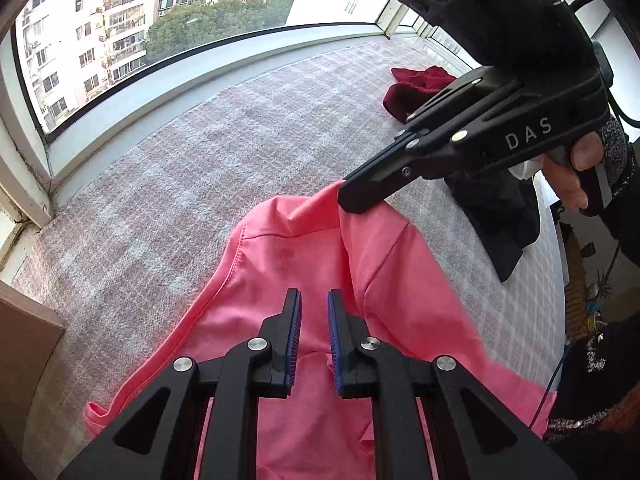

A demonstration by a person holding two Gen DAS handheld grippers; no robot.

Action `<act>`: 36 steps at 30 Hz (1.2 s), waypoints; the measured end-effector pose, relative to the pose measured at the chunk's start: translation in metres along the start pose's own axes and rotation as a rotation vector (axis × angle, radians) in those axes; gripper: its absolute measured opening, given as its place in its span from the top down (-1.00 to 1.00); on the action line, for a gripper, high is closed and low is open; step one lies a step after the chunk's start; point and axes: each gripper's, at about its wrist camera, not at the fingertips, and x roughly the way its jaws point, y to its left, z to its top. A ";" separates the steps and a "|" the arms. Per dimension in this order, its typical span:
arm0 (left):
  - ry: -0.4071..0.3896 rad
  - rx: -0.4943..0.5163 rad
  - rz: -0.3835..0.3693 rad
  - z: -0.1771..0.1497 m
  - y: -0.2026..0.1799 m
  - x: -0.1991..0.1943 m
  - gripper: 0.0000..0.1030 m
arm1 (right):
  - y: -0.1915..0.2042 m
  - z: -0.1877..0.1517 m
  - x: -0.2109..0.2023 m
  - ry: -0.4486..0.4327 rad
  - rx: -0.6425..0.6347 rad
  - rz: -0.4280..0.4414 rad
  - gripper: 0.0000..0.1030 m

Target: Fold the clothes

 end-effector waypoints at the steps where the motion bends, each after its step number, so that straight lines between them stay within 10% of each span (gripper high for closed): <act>1: 0.011 0.019 0.004 0.004 -0.002 0.004 0.78 | -0.002 0.001 -0.007 -0.012 0.001 0.002 0.96; 28: 0.047 0.041 0.004 0.016 -0.010 0.022 0.74 | 0.013 0.012 0.036 0.166 0.043 -0.116 0.60; 31: 0.062 0.051 0.027 0.016 -0.008 0.022 0.74 | 0.013 0.010 0.043 0.147 0.020 -0.091 0.97; 36: 0.033 0.041 0.027 0.024 0.004 0.017 0.74 | 0.013 0.004 0.020 0.070 -0.013 -0.086 0.96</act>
